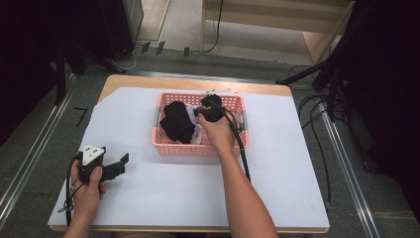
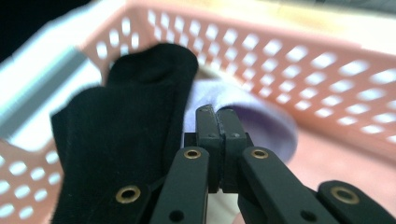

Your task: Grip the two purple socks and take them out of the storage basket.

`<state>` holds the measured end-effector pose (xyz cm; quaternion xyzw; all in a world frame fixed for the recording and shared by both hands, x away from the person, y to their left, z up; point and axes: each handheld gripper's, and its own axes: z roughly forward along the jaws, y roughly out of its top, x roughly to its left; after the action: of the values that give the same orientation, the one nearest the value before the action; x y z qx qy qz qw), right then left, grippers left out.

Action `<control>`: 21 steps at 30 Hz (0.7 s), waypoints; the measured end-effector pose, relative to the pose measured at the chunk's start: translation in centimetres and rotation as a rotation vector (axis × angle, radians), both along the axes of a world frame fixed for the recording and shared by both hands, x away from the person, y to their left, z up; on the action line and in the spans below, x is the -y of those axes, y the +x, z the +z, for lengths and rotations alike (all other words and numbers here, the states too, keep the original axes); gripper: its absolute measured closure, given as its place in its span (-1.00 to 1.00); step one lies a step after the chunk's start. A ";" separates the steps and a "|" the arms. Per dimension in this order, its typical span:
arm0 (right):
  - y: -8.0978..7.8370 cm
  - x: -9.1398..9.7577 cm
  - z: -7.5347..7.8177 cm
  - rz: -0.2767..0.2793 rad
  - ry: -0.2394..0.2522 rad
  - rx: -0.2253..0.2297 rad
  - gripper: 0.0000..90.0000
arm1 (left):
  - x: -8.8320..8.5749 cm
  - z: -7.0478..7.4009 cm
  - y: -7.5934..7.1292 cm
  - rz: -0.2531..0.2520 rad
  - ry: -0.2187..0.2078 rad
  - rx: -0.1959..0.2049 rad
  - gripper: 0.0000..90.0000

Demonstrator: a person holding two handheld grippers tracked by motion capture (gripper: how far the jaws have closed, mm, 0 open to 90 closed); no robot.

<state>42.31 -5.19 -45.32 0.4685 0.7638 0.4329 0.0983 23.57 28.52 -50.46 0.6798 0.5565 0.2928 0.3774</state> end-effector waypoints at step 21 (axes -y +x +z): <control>-0.3 4.2 0.8 -0.209 -0.134 0.151 -0.12 | 0.1 0.0 0.0 0.000 0.009 0.000 -0.64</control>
<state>42.02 -9.41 -44.48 0.5042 0.7284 0.4023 0.2309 23.62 28.40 -50.50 0.6814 0.5551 0.2953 0.3746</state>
